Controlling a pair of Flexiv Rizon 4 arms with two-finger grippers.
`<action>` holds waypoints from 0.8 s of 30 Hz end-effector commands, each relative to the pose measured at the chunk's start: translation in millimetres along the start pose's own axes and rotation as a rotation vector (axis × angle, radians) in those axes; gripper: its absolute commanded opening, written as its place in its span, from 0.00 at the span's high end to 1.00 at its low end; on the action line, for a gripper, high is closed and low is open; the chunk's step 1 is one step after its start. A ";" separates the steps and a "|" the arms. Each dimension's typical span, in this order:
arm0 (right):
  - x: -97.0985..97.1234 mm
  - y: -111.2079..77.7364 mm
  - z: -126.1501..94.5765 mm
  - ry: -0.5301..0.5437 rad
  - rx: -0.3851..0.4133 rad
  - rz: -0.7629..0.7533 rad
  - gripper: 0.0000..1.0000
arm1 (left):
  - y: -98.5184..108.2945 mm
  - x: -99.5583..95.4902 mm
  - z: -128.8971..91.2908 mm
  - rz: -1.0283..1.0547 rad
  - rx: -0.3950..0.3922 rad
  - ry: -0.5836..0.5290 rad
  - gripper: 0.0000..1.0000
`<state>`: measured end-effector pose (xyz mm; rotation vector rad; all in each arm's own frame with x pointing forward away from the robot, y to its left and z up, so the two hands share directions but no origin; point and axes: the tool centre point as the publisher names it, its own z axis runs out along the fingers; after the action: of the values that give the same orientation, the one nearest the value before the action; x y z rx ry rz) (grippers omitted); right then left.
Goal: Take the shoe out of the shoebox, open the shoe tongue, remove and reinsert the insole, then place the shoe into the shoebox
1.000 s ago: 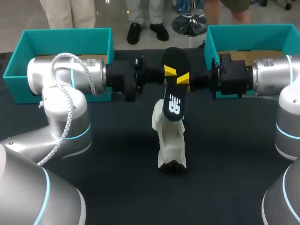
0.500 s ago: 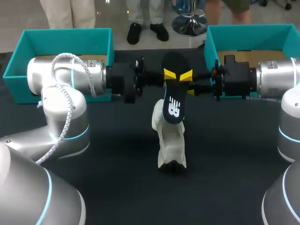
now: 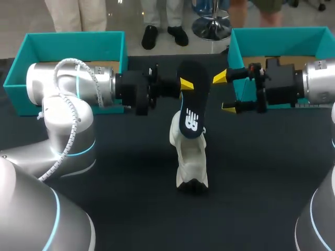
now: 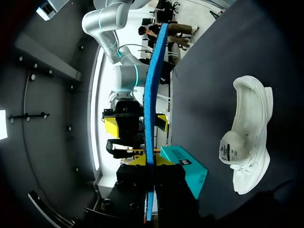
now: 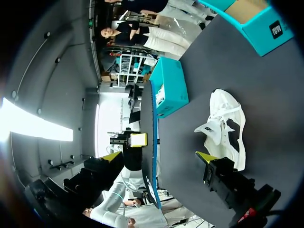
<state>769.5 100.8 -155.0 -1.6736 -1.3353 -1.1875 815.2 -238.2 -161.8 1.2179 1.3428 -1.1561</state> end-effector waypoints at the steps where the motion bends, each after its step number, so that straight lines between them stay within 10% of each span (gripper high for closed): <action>1: 1.0 -1.1 0.1 -0.008 -0.001 0.002 0.00 | -3.8 2.6 1.1 -0.010 -0.011 0.006 1.00; 24: -35.5 -8.3 -72.5 -0.171 0.057 -0.107 0.00 | -8.5 8.4 -4.3 -0.036 -0.008 0.037 1.00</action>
<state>753.1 43.8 -177.1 -1.6949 -1.5444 -1.1039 806.8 -233.5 -169.8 1.2166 1.3978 -1.1600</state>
